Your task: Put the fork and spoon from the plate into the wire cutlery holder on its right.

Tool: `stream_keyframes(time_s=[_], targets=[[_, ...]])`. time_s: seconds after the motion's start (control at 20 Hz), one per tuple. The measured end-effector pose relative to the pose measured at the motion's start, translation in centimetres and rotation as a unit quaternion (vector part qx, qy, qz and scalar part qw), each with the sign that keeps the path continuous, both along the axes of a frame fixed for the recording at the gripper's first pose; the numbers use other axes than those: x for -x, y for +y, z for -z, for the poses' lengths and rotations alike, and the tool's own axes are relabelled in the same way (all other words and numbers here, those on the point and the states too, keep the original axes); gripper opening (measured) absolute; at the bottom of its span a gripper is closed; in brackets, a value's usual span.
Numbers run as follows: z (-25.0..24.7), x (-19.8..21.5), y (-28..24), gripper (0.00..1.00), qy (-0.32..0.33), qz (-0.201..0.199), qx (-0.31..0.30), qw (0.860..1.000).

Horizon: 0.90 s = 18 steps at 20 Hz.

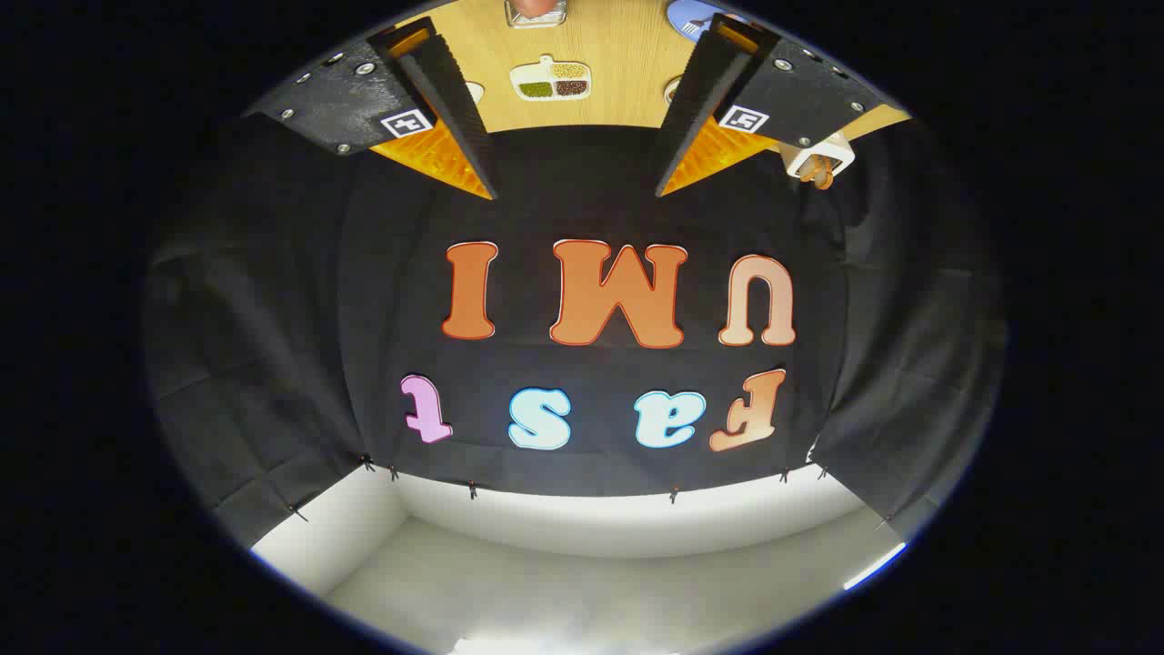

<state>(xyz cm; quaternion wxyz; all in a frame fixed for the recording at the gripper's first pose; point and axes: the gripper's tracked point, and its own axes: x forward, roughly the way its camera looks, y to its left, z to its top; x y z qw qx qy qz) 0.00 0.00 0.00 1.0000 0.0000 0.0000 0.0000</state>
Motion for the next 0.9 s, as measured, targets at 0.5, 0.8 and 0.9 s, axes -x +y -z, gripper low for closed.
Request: stream_keyframes(time_s=[0.5,0.8,0.9], targets=[[-0.7,-2.3,1.0,0.98,0.008,-0.016,0.004,1.0],[-0.4,-3.0,1.1,0.98,0.013,-0.007,-0.007,1.0],[0.1,-3.0,1.3,0.98,0.016,-0.008,-0.001,1.0]])
